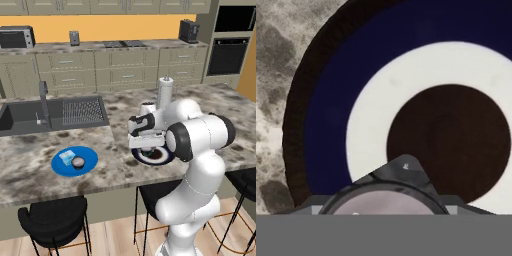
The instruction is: Place two yogurt containers on each plate.
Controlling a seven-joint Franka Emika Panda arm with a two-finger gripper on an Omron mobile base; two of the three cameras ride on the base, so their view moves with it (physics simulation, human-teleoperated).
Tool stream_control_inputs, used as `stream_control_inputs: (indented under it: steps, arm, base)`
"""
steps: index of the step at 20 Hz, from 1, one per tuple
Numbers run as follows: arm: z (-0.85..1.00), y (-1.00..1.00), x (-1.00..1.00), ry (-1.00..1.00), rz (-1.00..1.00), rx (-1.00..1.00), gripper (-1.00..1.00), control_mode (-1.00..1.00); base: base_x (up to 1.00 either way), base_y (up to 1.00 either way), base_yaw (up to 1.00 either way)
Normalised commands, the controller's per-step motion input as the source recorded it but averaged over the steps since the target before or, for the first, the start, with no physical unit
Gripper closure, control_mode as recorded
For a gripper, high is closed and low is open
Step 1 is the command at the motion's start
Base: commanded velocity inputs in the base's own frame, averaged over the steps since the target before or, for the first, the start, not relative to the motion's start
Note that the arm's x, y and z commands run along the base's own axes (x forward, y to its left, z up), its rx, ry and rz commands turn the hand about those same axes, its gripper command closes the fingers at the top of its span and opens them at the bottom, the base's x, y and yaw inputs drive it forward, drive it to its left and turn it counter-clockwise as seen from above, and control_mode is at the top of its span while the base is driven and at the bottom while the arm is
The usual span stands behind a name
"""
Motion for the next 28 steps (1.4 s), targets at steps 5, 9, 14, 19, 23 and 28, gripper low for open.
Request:
stream_control_inputs:
  steps: [5,9,14,19,23,28]
  arm:
    - [-0.12,0.00,0.07,0.00,0.00,0.00,1.00,-1.00]
    - [-0.16,0.00,0.00,0.00,0.00,0.00,1.00,-1.00]
    - [-0.04,0.00,0.00,0.00,0.00,0.00,-1.00,-1.00]
    - [0.00,0.00,0.00,0.00,0.00,0.00,-1.00,-1.00]
    - [0.02,0.00,0.00,0.00,0.00,0.00,-1.00,-1.00]
    - [0.30,0.00,0.00,0.00,0.00,0.00,-1.00,-1.00]
  base:
    - [0.00,0.00,0.00]
    - [0.00,0.00,0.00]
    - [0.00,0.00,0.00]
    - [0.00,0.00,0.00]
    - [0.00,0.00,0.00]
    - [0.00,0.00,0.00]
